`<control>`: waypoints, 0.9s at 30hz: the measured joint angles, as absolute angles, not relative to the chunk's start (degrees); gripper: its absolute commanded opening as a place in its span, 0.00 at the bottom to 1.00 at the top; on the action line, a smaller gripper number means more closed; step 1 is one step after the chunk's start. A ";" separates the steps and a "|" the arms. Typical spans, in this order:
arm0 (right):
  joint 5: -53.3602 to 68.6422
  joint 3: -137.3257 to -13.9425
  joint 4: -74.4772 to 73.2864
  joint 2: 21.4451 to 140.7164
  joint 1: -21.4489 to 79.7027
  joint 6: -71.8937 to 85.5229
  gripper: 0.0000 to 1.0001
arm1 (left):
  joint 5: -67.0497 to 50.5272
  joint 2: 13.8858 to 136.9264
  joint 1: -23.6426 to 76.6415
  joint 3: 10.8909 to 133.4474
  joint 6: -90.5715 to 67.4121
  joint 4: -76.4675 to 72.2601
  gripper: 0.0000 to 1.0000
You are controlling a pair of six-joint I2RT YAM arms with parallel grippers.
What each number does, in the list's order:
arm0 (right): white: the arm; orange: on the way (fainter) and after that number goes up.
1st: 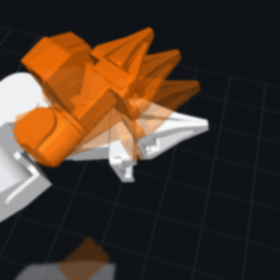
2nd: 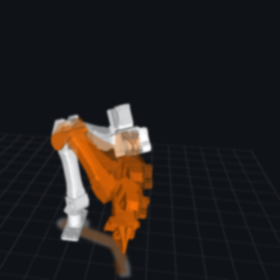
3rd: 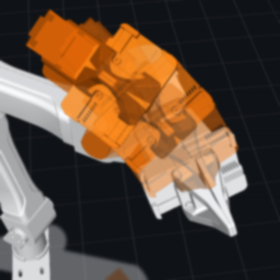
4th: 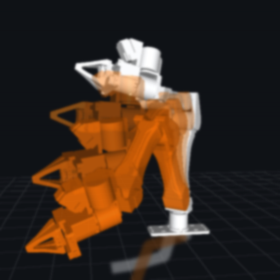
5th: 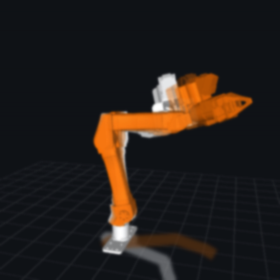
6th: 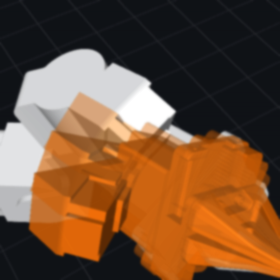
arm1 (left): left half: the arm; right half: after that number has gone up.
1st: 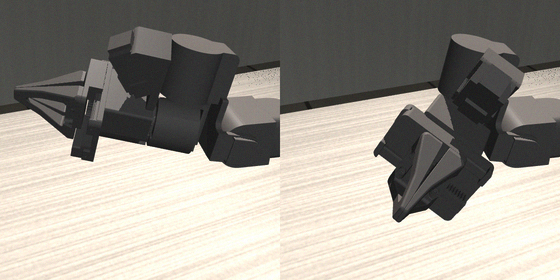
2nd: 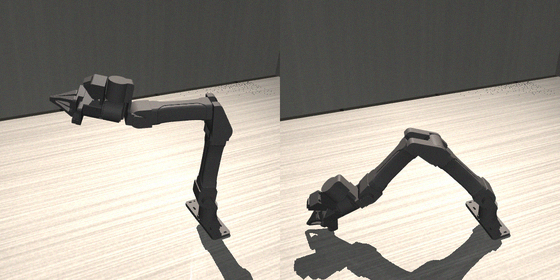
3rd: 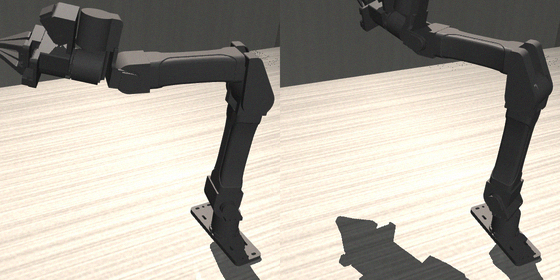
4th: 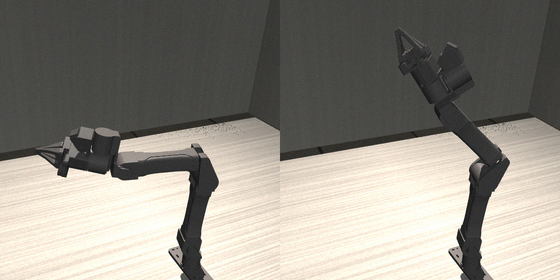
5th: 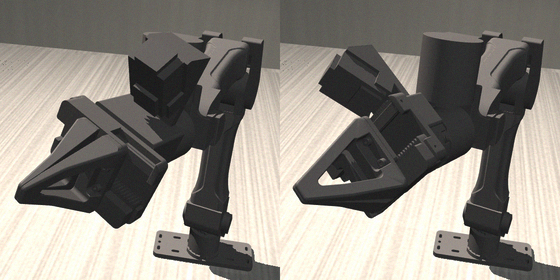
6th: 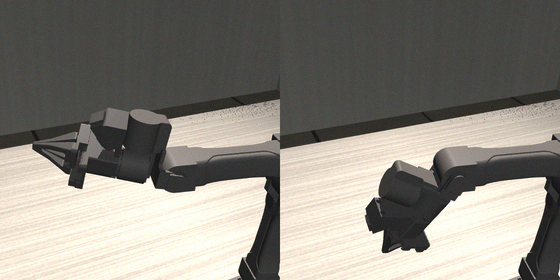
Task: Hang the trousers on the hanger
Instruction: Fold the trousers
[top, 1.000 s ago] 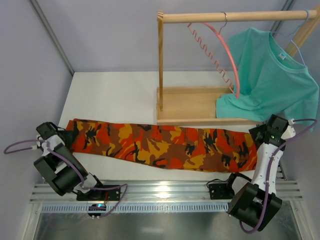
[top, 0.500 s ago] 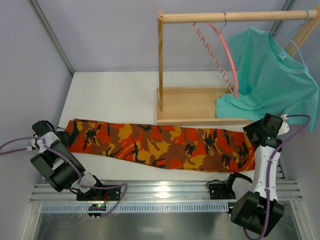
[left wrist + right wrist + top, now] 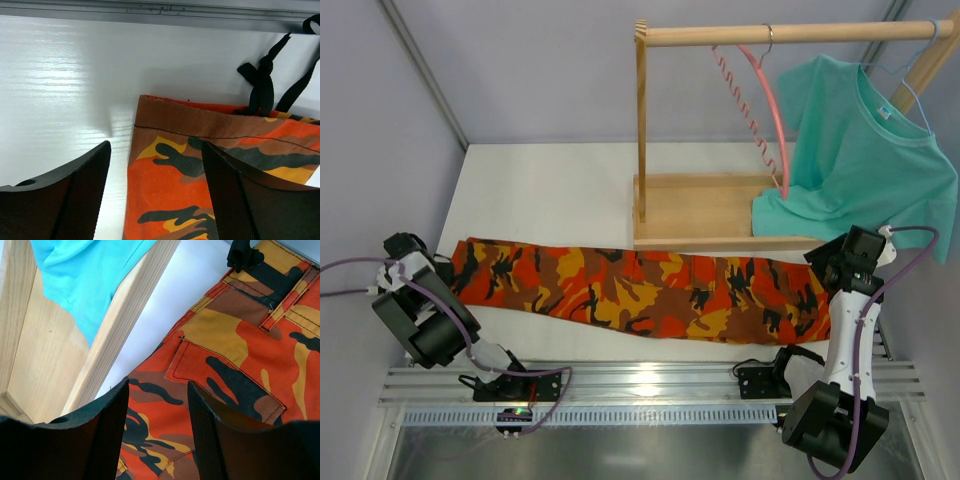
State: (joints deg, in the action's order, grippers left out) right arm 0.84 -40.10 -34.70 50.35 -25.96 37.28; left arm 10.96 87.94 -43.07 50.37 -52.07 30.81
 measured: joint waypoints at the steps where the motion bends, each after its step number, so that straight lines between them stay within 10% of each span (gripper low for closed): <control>1: 0.86 -40.10 -34.70 50.33 -25.96 37.15 0.54 | 10.94 88.27 -42.94 50.37 -52.10 30.63 0.72; 10: 0.78 -40.10 -34.76 49.65 -25.93 36.03 0.54 | 13.21 92.82 -40.10 52.66 -52.10 30.26 0.50; 15: 0.80 -40.12 -35.44 47.83 -25.93 35.16 0.54 | 13.82 93.32 -39.75 52.66 -51.90 30.11 0.01; 27: 7.16 -40.21 -37.98 36.49 -21.28 32.14 0.54 | 17.10 92.07 -29.98 58.92 -46.65 32.86 0.00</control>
